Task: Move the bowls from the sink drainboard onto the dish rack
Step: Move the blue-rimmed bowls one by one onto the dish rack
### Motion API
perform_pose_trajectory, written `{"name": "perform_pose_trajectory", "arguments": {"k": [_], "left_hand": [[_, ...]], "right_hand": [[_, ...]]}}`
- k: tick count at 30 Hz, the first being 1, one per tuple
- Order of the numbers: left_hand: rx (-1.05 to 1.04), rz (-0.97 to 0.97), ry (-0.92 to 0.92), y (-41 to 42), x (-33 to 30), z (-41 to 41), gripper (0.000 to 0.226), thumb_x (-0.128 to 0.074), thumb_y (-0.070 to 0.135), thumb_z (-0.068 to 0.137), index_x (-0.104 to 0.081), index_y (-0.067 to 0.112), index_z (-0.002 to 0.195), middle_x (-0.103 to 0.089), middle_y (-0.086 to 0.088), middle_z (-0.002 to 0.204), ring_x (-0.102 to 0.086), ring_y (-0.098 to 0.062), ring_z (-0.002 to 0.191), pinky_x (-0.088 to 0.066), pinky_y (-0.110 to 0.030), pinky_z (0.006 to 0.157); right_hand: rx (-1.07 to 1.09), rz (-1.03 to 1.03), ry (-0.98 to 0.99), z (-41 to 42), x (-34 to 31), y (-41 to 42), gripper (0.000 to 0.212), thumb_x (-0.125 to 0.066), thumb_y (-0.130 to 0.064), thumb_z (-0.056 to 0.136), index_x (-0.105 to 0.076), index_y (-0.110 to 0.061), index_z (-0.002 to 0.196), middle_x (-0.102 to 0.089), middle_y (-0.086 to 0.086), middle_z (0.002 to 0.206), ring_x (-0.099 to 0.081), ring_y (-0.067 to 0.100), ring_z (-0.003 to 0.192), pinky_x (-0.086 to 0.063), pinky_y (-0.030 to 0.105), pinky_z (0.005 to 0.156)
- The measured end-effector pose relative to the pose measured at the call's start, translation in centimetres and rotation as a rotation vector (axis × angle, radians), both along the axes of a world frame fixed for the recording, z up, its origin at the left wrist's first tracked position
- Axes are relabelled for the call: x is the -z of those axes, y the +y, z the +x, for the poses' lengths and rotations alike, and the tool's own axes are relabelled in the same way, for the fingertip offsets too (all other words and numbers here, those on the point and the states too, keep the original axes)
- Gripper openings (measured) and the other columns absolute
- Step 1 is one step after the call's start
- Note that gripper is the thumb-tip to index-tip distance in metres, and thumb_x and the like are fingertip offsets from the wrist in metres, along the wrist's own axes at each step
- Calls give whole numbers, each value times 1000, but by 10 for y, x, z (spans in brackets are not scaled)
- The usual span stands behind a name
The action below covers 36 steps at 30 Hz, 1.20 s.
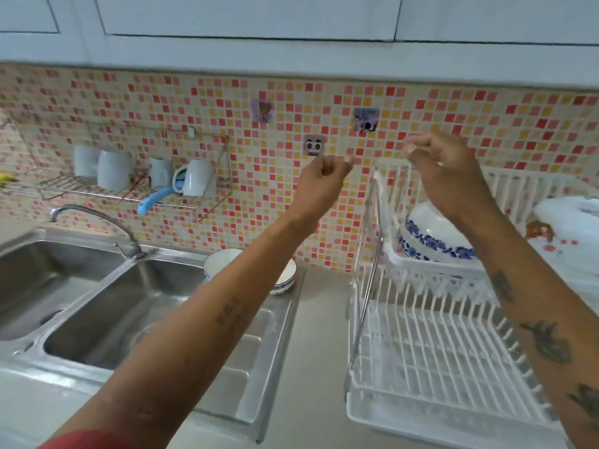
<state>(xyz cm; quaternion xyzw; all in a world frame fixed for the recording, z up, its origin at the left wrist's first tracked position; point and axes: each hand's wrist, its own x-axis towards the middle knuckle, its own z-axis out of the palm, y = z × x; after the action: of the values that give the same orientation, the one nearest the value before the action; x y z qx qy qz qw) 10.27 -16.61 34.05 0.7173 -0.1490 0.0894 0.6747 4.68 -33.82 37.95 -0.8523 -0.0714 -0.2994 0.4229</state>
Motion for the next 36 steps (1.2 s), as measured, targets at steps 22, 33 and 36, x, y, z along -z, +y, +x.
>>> {"name": "perform_pose_trajectory", "arguments": {"k": [22, 33, 36], "left_hand": [[-230, -368, 920, 191, 221, 127, 60, -35, 65, 93, -53, 8, 103, -56, -6, 95, -57, -22, 85, -45, -35, 84], [-245, -469, 949, 156, 288, 169, 65, -36, 55, 98, -44, 11, 145, -48, -6, 149, -45, -23, 136, -37, -31, 94], [-166, -470, 880, 149, 294, 177, 56, -31, 49, 101, -47, 14, 141, -52, -7, 145, -53, -20, 118, -39, -27, 91]], "right_hand": [[-119, 492, 984, 208, 234, 174, 47, -47, -43, 95, -48, -20, 137, -47, 3, 143, -39, 22, 135, -28, 42, 110], [-66, 769, 894, 255, 308, 175, 27, -36, -44, 100, -57, -27, 102, -55, 5, 120, -49, 16, 104, -37, 27, 85], [-76, 824, 885, 267, 324, 177, 35, -38, -48, 97, -64, -27, 107, -57, 9, 133, -49, 20, 109, -34, 33, 97]]}}
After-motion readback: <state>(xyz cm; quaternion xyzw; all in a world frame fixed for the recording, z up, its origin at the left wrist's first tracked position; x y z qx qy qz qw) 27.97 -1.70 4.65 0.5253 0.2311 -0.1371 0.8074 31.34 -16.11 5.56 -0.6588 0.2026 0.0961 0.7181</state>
